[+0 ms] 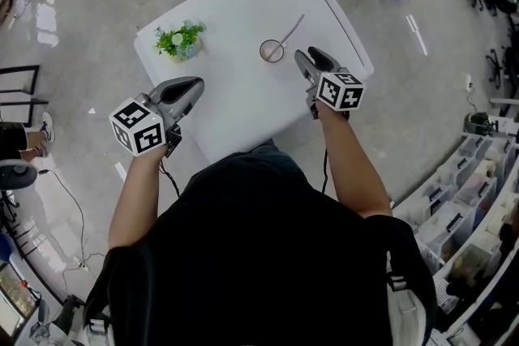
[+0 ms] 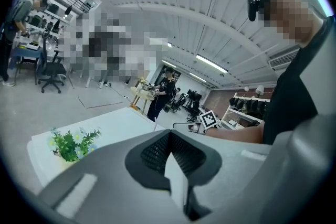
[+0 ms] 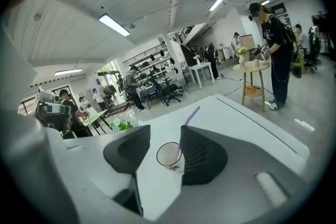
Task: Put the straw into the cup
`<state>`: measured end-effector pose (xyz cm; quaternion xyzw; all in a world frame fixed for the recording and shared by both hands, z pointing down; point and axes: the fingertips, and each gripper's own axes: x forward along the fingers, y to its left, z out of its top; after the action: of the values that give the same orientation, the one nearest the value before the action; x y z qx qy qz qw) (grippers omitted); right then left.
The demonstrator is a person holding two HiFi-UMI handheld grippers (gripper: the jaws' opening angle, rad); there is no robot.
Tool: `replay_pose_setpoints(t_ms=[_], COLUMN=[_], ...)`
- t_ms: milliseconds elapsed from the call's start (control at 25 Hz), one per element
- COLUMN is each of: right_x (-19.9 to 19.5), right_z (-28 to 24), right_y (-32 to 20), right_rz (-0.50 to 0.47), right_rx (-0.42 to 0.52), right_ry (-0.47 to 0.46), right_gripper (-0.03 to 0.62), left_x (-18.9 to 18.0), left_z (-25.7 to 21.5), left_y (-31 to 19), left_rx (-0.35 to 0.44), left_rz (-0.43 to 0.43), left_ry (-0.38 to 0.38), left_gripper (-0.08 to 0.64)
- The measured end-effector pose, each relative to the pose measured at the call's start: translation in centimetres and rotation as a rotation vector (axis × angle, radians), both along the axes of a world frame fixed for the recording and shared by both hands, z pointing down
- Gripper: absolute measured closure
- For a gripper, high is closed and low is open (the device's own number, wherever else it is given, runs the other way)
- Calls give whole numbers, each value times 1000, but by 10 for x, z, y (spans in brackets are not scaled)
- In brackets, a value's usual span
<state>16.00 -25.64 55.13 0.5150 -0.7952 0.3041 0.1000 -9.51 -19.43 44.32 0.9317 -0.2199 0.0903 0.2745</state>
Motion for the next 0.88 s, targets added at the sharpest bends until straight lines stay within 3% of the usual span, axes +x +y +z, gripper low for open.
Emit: replay_pose_setpoints(t_ms=[880], right_x=[-9], right_z=[-49], right_y=[55], right_rz=[3], right_rx=[90], right_ry=[28], right_gripper=[417], left_x=[-15], left_z=[-31], left_y=[43], left_rx=[75], left_rz=[18], left_ry=[2], left_gripper=[560])
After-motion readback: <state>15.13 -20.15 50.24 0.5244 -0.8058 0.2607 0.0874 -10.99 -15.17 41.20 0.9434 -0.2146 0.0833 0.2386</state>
